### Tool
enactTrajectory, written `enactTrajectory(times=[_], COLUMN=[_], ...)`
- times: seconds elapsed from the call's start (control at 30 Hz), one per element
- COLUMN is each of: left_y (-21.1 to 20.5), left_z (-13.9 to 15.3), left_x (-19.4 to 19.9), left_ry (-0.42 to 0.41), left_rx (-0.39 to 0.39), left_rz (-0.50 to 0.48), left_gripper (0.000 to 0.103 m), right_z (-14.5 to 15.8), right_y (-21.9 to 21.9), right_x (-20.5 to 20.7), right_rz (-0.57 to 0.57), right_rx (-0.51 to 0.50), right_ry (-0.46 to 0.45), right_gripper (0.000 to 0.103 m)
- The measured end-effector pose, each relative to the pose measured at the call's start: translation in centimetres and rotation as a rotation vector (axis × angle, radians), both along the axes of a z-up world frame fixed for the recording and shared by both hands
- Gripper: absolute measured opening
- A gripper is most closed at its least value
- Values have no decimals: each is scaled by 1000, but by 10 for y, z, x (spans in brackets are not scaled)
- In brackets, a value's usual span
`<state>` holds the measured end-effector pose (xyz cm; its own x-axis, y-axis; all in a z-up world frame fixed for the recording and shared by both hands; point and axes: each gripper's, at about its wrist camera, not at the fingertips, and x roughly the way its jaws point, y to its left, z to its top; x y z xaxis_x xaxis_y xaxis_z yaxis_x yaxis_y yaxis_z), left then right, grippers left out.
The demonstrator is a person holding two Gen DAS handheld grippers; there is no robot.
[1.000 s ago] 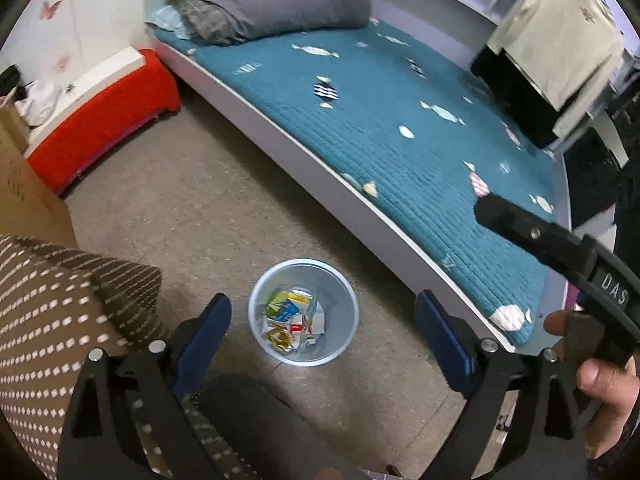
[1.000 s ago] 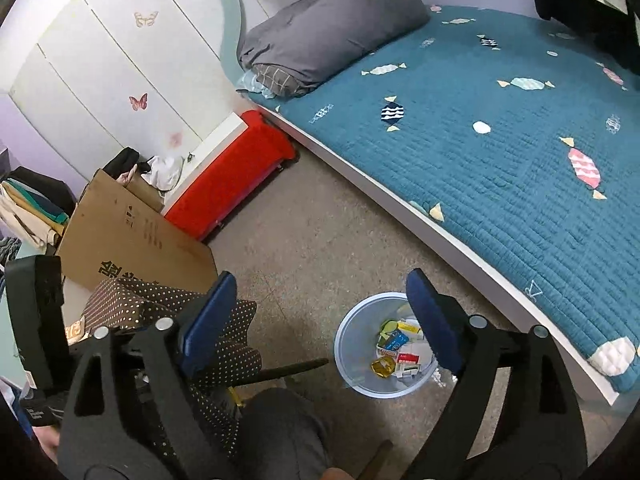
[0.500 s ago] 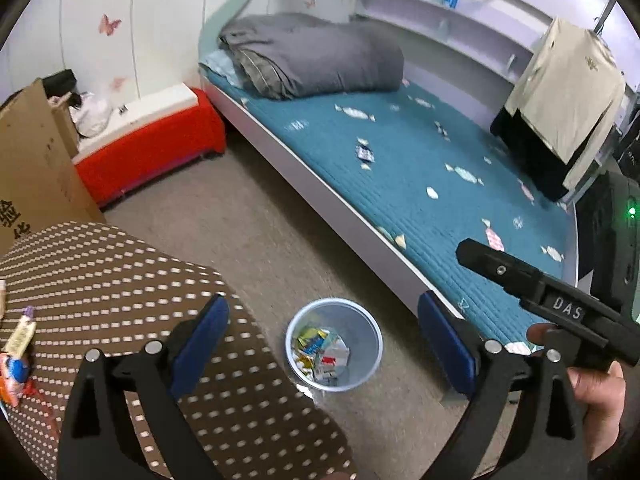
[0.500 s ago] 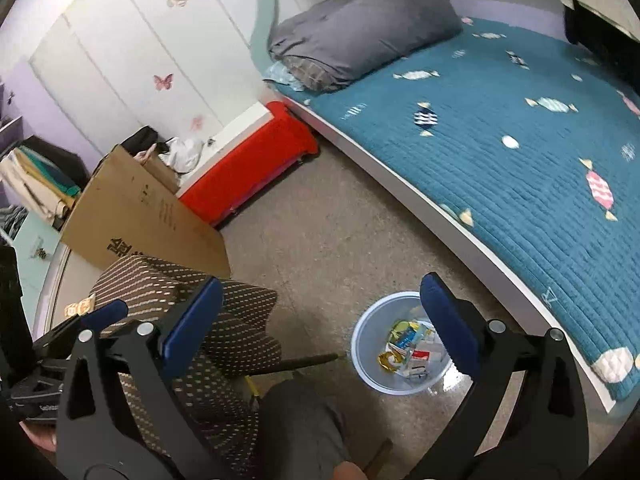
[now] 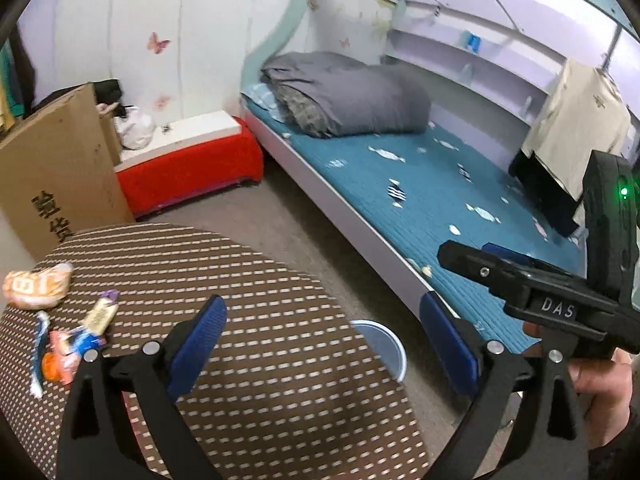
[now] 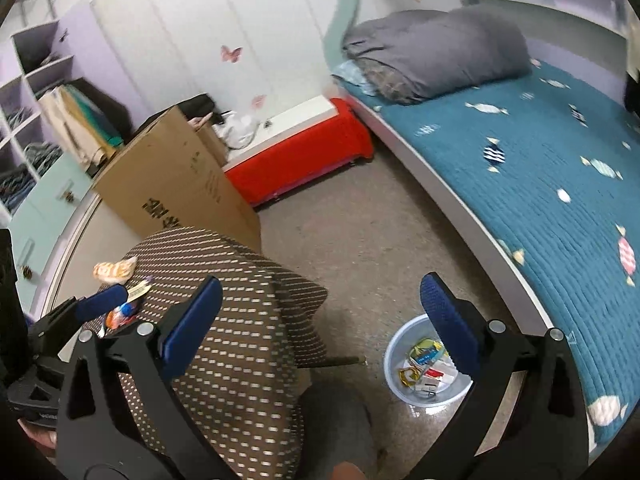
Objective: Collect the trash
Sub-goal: 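Move both grippers back over the table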
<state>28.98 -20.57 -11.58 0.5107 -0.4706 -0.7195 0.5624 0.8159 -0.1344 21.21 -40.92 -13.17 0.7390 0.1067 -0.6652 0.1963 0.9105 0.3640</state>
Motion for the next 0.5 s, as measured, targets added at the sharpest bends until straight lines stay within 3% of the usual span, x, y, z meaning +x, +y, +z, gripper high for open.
enactTrajectory(times=[0.5], left_y=[122], left_z=[9], left_x=[10], left_ry=[-29], left_rx=[-48], left_rz=[230], left_gripper=[95], right_z=[20], right_y=[104], right_x=[40], right_rz=[216], right_rx=[-34], right_ry=[-17], right_gripper=[97])
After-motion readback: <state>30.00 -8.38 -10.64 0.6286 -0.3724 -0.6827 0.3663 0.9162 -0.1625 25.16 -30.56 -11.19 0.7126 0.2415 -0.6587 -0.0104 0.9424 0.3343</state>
